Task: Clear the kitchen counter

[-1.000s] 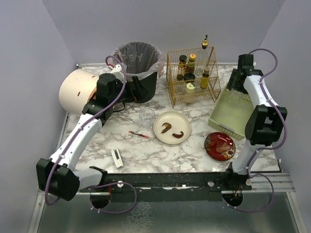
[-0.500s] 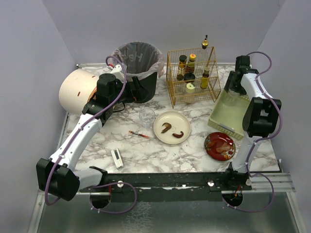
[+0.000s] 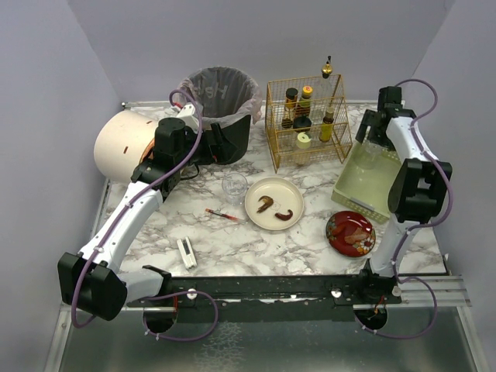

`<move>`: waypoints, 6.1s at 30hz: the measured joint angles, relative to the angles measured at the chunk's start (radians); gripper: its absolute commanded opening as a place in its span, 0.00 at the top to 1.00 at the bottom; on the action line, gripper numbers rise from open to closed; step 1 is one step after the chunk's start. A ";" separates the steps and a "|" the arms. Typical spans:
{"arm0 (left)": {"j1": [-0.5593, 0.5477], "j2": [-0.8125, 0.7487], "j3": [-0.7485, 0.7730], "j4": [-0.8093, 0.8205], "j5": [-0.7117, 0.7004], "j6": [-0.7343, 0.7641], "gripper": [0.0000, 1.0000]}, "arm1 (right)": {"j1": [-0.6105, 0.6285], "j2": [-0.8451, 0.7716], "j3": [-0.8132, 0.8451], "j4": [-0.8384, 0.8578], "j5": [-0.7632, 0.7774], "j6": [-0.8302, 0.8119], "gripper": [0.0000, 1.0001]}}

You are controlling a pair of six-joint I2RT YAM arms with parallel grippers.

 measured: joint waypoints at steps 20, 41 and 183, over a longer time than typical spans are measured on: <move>-0.314 0.173 -0.016 -0.140 -0.341 0.105 0.10 | -0.006 -0.755 -0.336 0.196 -0.538 0.184 0.08; -0.380 0.413 0.032 -0.163 -0.431 0.197 0.57 | -0.006 -0.806 -0.468 0.185 -0.616 0.155 0.09; -0.274 0.091 -0.071 0.869 0.202 -0.304 0.15 | 0.238 -0.894 -0.704 1.016 -1.113 0.778 0.61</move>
